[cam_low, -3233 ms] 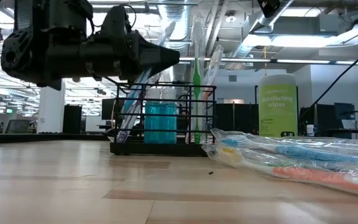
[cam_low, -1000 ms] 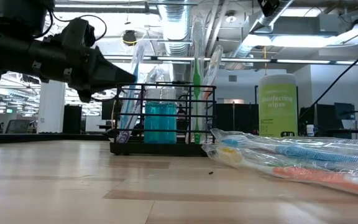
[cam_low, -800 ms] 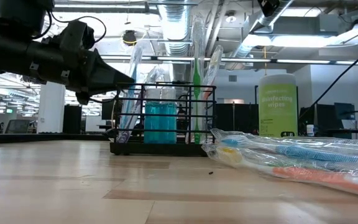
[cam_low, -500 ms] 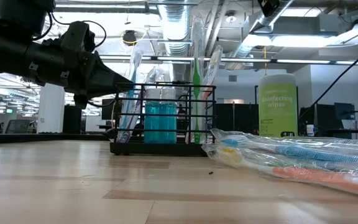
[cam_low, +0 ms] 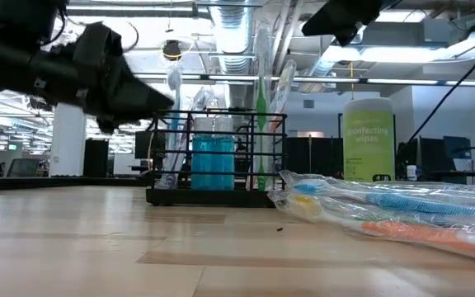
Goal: Pick & Place toothbrushing station
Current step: Put the blue toothbrush into the mesh, then put the orange toothbrush into the mesh
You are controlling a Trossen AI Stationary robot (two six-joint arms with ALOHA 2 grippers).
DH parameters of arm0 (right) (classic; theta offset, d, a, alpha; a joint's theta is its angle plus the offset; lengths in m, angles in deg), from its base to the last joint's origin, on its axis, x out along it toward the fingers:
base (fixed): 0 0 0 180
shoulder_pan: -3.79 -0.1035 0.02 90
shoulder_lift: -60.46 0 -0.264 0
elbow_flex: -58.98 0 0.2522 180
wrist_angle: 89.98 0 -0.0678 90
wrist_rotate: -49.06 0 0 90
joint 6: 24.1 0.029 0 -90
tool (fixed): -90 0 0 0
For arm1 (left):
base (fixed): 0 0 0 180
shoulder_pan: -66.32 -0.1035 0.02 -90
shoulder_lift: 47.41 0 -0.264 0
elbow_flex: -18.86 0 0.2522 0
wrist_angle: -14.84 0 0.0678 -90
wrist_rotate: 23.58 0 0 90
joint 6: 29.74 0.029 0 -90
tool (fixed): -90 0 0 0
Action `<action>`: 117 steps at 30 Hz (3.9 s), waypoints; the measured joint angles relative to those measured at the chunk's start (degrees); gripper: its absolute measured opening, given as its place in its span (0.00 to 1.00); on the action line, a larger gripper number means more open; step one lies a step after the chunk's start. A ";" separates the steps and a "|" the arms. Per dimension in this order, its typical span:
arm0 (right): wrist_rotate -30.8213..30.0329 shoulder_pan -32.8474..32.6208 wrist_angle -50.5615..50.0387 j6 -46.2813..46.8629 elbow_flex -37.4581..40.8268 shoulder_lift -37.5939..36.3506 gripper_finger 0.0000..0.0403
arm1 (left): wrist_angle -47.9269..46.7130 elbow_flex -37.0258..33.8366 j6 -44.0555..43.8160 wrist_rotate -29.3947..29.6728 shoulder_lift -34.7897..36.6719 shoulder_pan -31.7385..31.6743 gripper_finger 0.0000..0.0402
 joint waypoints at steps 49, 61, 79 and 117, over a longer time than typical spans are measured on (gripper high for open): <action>2.05 24.52 -1.60 9.18 7.64 17.03 0.15 | 0.88 -7.67 11.77 2.47 22.31 1.40 0.32; 4.70 24.18 10.74 12.58 16.27 16.84 0.15 | 0.99 -7.67 11.76 3.15 22.31 1.38 0.32; 4.51 22.23 17.41 12.37 16.18 27.00 0.24 | 1.00 -7.67 11.76 3.35 22.33 1.36 0.32; -3.81 21.03 -11.78 2.81 -4.48 27.26 0.00 | 1.81 -7.67 11.76 3.15 22.32 1.34 0.32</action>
